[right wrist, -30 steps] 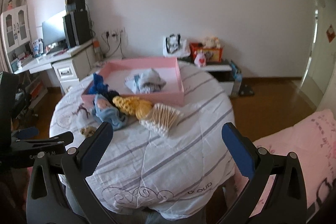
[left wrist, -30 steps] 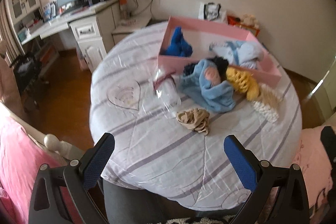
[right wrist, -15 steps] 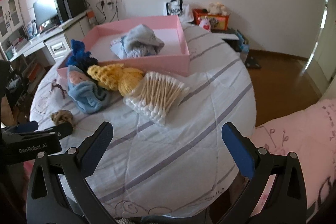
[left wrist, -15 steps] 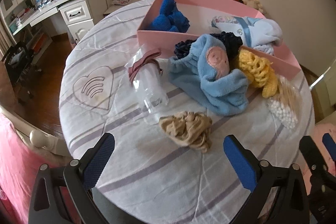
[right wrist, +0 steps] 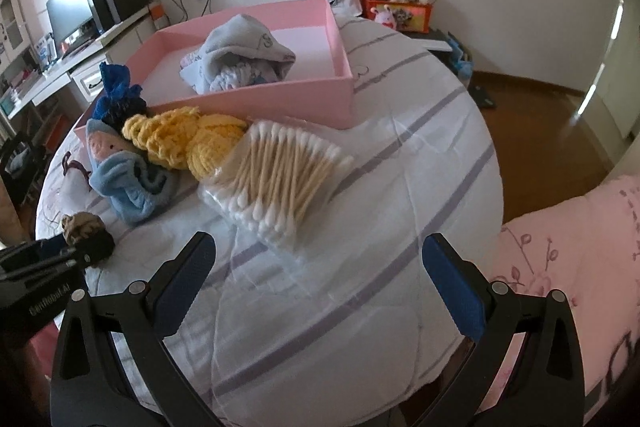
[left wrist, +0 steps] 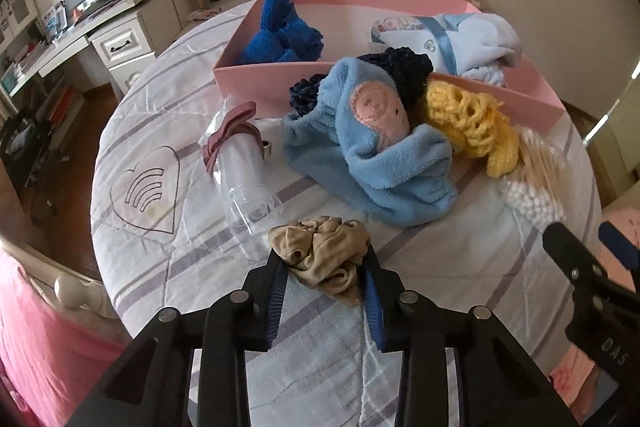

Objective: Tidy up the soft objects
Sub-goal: 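Grasp the bag of cotton swabs with right gripper while left holds the scrunchie, then lift the cotton swab bag and the scrunchie off the bed, then carry the scrunchie and the cotton swab bag over the pink box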

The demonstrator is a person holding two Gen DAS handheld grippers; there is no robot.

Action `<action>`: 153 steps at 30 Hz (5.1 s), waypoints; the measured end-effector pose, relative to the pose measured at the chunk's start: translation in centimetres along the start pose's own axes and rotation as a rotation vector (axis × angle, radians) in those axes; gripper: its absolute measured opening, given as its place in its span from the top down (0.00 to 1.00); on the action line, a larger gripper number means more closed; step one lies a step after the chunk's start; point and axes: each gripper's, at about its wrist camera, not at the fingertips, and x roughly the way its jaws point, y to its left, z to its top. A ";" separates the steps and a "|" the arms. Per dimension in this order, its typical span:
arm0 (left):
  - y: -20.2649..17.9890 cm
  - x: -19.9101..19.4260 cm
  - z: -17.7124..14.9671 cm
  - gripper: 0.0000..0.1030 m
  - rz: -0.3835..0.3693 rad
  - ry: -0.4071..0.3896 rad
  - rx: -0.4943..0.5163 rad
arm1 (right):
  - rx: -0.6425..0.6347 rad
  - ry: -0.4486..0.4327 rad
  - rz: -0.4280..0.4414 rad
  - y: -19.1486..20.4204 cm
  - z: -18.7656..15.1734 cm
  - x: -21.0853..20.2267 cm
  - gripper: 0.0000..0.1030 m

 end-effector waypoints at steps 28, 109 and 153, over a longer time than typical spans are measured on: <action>1.1 -0.1 0.2 0.69 -0.037 -0.003 0.013 | 0.054 0.046 0.049 0.6 1.7 2.5 0.47; -1.5 -32.7 -18.4 0.67 0.097 -0.657 0.038 | -0.075 -0.600 0.125 3.0 -7.0 -28.6 0.48; -0.6 -16.3 -1.8 0.67 0.070 -0.337 0.081 | 0.015 -0.253 0.100 1.4 1.7 -11.1 0.48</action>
